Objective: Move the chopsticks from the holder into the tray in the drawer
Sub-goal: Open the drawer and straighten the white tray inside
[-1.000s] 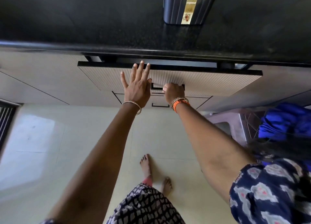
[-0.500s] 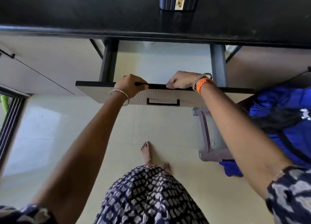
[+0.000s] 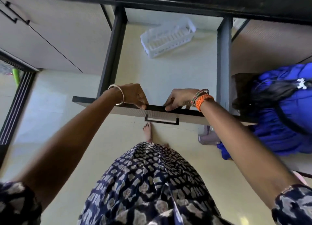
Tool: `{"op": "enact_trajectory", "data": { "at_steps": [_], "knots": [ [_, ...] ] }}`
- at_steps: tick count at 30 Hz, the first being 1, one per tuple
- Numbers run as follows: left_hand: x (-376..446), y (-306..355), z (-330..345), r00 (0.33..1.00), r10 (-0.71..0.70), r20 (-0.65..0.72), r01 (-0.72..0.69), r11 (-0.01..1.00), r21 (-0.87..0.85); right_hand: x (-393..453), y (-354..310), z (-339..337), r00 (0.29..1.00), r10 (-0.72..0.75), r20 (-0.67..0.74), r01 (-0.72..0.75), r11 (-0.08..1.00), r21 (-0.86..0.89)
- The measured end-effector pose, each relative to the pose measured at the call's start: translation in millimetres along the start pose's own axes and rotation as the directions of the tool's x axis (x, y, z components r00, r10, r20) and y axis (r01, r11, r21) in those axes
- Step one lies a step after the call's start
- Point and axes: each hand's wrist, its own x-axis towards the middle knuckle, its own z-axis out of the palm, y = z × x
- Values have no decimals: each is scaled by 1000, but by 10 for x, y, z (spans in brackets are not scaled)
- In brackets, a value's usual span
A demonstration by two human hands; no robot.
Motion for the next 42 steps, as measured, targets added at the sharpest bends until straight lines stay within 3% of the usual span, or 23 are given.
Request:
{"op": "enact_trajectory", "data": {
  "at_steps": [2,5,7,12,14,15,17,19,20,21,25,30,33,36,42],
  "knots": [
    [-102,-24,133,1000,12,15,-12,1000,-21,-34,0,156,1000,-6,22,6,1000,-23],
    [-141,-30,180,994,33,-103,-33,999,-2,-58,-13,226,992,-58,-112,48,994,-97],
    [-98,11,128,994,25,-104,-23,1000,15,-84,-11,171,989,-57,-136,43,994,-99],
    [21,47,-63,992,-32,122,31,999,14,-11,-4,-2,999,15,45,-16,1000,24],
    [77,43,-120,980,-95,175,116,987,-115,77,39,-45,991,20,129,-34,994,108],
    [143,41,-186,986,-100,134,128,967,-221,126,62,-92,994,-2,106,-15,987,162],
    [340,12,-396,981,-111,-156,44,923,-383,260,108,-290,985,-29,-169,63,977,202],
    [594,12,-688,860,-94,-501,-69,952,-298,450,156,-620,858,-1,-514,75,990,123],
    [748,23,-815,799,-55,-598,-76,979,-190,544,173,-798,794,15,-608,35,997,70],
    [915,50,-924,780,-14,-626,-55,994,-91,626,187,-972,755,24,-655,-25,1000,8],
    [1546,220,-1109,904,29,-427,37,989,145,976,247,-1531,772,-8,-636,-230,929,-291],
    [2072,67,-1114,975,7,-221,69,939,337,1417,301,-1911,908,38,-416,-291,772,-565],
    [2121,-86,-1101,974,54,-219,45,906,421,1539,384,-1968,911,39,-411,-280,790,-545],
    [2064,-170,-1061,967,75,-244,19,932,363,1545,430,-1880,897,59,-439,-291,825,-484],
    [1712,-195,-644,978,134,-158,-79,946,314,1206,437,-1111,905,189,-381,-322,890,-322]
  ]
}}
